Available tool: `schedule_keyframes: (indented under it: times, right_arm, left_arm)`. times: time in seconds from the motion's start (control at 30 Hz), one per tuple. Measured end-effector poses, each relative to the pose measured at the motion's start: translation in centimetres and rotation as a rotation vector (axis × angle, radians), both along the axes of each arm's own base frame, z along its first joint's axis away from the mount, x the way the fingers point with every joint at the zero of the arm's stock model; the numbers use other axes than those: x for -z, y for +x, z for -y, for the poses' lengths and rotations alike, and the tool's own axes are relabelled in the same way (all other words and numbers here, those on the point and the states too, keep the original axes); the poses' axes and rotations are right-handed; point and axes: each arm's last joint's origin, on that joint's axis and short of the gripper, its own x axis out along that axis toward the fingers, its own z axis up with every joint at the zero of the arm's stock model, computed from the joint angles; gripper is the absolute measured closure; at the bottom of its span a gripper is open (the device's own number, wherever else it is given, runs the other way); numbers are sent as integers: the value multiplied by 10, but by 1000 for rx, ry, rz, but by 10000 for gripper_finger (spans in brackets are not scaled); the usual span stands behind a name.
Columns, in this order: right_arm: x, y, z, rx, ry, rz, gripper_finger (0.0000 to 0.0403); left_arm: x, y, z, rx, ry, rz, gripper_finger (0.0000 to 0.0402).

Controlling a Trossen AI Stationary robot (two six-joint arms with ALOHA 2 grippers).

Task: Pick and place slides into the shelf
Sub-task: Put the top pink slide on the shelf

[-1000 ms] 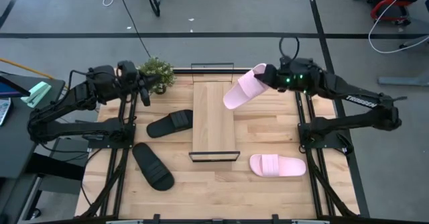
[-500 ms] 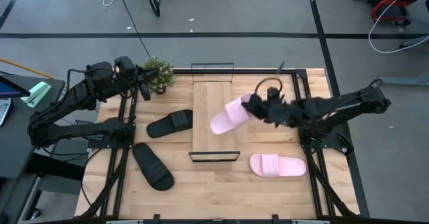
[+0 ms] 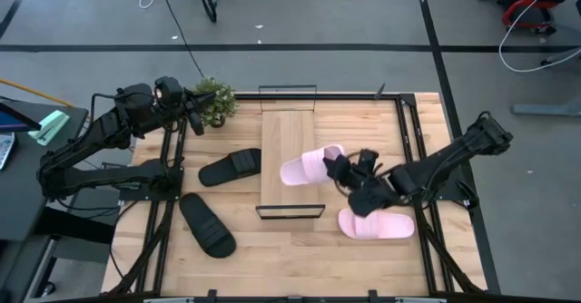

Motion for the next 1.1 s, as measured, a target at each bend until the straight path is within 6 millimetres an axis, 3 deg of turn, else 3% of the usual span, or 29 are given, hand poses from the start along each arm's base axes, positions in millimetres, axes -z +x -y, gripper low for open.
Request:
schedule_keyframes:
  times: [0.33,0.73,1.1]
  right_arm:
    - [36,-1,-27,92,53,129,403]
    - [71,-8,-29,96,134,312,403]
    - [71,-6,-31,65,207,361,403]
  left_arm:
    - [0,0,0,-8,-55,38,389]
    - [0,0,0,-5,-53,36,372]
    - [0,0,0,-5,-52,34,388]
